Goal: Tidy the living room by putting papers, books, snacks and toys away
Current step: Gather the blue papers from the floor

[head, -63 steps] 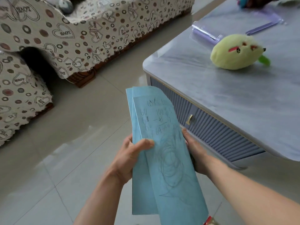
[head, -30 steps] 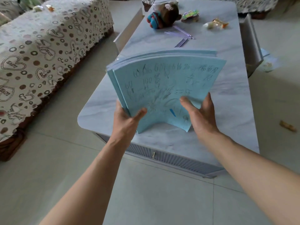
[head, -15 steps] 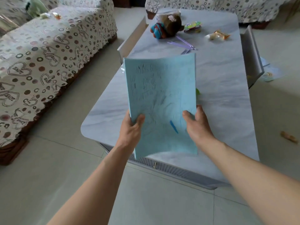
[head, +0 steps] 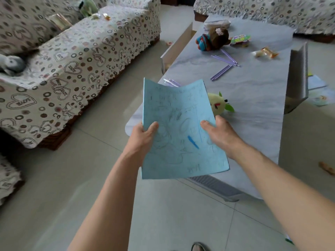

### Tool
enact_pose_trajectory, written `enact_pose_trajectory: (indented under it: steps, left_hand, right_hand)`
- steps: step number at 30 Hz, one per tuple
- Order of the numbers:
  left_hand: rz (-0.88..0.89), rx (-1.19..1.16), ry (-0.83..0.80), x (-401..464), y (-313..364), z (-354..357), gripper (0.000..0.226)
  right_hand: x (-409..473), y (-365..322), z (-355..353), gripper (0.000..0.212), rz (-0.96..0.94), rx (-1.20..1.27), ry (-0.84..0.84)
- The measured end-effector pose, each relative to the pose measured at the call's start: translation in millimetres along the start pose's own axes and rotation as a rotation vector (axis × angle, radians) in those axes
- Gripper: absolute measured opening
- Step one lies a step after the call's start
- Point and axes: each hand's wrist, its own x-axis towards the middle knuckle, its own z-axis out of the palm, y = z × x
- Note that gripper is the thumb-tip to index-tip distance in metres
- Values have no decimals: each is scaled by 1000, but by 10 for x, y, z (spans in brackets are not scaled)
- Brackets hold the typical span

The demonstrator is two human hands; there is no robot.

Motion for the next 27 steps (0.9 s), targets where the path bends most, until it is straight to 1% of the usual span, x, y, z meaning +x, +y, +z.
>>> enact_pose_trajectory:
  steps: [2,6,12,14,17,21,23,27]
  left_hand:
    - [-44,-27,11,-266,97,-141,19]
    - [-95,-57,13,-757,338,-387,23]
    - [-59,-93,66,-1293,860,-683,22]
    - [-38,-116,75,-1466,1053,-783,19]
    - [5,-167,112,-1679,1269,-980,20]
    - [-4,-271,149,-1743,1399,-1251,24]
    - [-24,-332,155,-1715,1419,-1431,26]
    - [-35,-392,145,-1481,1448,-1955,27]
  right_hand:
    - [-214,-158,-40,15,-34,26,-51]
    - [-551,-471,-107,11,-62,84,-95]
    - [-897,-1063,-180,21,-106,75,-139]
    - [-990,-1256,-206,19,-129,51,-143]
    - [-1134,-1553,-180,27,-185,40,-164]
    - [-1193,-1854,-29,24,-195,30,-231]
    - [-1184,-2002,119,26,-176,22,-269]
    - [-1008,-2362,611,26,-172,13,-321]
